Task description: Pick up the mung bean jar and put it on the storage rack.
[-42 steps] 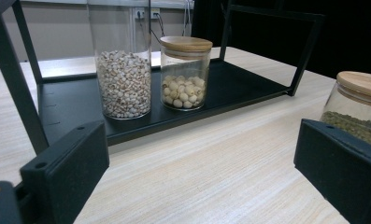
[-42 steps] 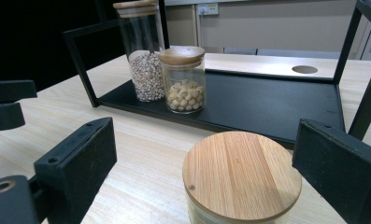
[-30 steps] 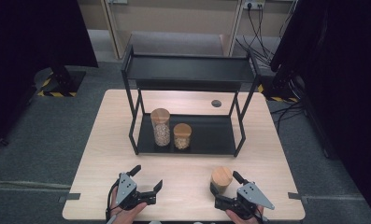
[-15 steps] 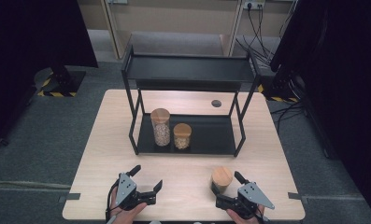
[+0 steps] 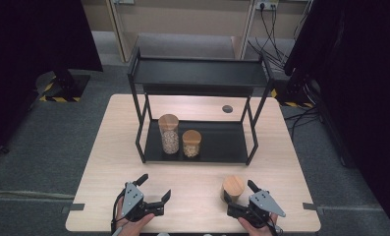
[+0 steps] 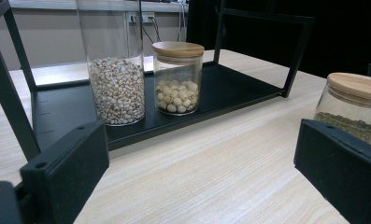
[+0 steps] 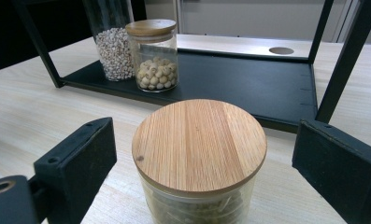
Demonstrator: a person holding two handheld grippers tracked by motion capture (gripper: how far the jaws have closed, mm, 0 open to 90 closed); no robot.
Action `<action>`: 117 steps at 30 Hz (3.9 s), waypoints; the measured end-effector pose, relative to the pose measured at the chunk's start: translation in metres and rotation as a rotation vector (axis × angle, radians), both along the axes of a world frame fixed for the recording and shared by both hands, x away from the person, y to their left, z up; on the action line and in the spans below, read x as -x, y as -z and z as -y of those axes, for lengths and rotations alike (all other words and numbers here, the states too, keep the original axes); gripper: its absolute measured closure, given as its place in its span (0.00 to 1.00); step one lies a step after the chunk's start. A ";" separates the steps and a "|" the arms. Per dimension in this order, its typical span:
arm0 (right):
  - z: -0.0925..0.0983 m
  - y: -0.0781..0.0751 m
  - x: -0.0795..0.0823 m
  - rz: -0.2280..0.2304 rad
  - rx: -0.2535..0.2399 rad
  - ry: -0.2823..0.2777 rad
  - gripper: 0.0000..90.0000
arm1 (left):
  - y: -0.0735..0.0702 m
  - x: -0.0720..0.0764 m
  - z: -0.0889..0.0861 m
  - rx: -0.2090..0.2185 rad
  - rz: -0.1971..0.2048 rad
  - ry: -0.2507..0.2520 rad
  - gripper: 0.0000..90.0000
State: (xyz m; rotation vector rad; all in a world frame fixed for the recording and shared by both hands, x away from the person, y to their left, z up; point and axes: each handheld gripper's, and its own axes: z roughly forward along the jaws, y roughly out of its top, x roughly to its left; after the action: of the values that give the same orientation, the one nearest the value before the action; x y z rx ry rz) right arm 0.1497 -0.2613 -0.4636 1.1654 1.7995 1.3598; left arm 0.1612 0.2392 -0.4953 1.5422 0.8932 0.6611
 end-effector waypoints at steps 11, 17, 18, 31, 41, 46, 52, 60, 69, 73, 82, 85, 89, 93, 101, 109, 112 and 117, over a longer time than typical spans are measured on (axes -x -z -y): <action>-0.001 0.002 -0.007 -0.026 0.017 -0.009 0.08 | 0.000 0.000 0.000 -0.002 -0.001 0.001 0.03; -0.002 0.003 -0.010 -0.035 0.026 -0.010 0.09 | 0.000 -0.001 0.000 -0.002 -0.003 0.001 0.03; -0.002 0.003 -0.011 -0.037 0.027 -0.011 0.09 | 0.000 -0.001 0.000 -0.002 -0.003 0.001 0.03; -0.006 0.003 -0.018 -0.064 0.046 -0.018 0.18 | 0.000 -0.001 0.000 -0.001 -0.003 0.001 0.03; -0.004 0.003 -0.023 -0.088 0.046 -0.041 0.27 | 0.000 -0.001 0.000 -0.001 -0.004 0.001 0.03; -0.007 0.002 -0.020 -0.076 0.060 -0.032 0.28 | 0.000 -0.001 0.000 -0.001 -0.003 0.001 0.03; -0.005 0.000 -0.020 -0.073 0.045 -0.032 0.28 | 0.001 -0.001 0.000 -0.001 -0.008 0.002 0.03; -0.006 -0.005 -0.022 -0.053 0.043 -0.050 0.28 | 0.001 -0.002 0.000 0.001 -0.010 -0.002 0.03; -0.006 -0.007 -0.027 -0.071 0.038 -0.062 0.28 | 0.001 -0.002 -0.001 0.003 -0.009 -0.005 0.03; -0.006 -0.008 -0.029 -0.069 0.040 -0.064 0.28 | 0.001 -0.002 -0.001 0.003 -0.010 -0.006 0.03; -0.009 -0.013 -0.036 -0.061 0.036 -0.062 0.28 | 0.001 -0.002 0.000 0.001 -0.014 -0.005 0.03; -0.010 -0.014 -0.039 -0.060 0.035 -0.063 0.28 | 0.001 -0.002 0.000 0.001 -0.013 -0.005 0.03; -0.013 -0.017 -0.043 -0.056 0.030 -0.062 0.28 | 0.001 -0.002 0.000 0.001 -0.013 -0.005 0.03; -0.014 -0.021 -0.051 -0.061 0.016 -0.067 0.28 | 0.001 -0.002 -0.001 0.001 -0.013 -0.006 0.03; -0.021 -0.026 -0.064 -0.062 0.022 -0.068 0.28 | 0.001 -0.002 -0.001 0.001 -0.013 -0.005 0.03; -0.027 -0.030 -0.073 -0.053 0.026 -0.063 0.28 | 0.001 -0.002 -0.001 0.001 -0.013 -0.005 0.03; -0.030 -0.032 -0.077 -0.050 0.028 -0.064 0.28 | 0.001 -0.002 -0.001 0.001 -0.013 -0.005 0.03; -0.035 -0.036 -0.084 -0.047 0.030 -0.066 0.28 | 0.001 -0.002 -0.001 0.002 -0.013 -0.006 0.03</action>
State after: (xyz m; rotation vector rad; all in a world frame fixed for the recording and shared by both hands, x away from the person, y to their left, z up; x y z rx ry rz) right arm 0.2337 -0.2260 -0.4276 1.1397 1.9002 1.3480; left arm 0.1633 0.2403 -0.4963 1.5437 0.9085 0.6550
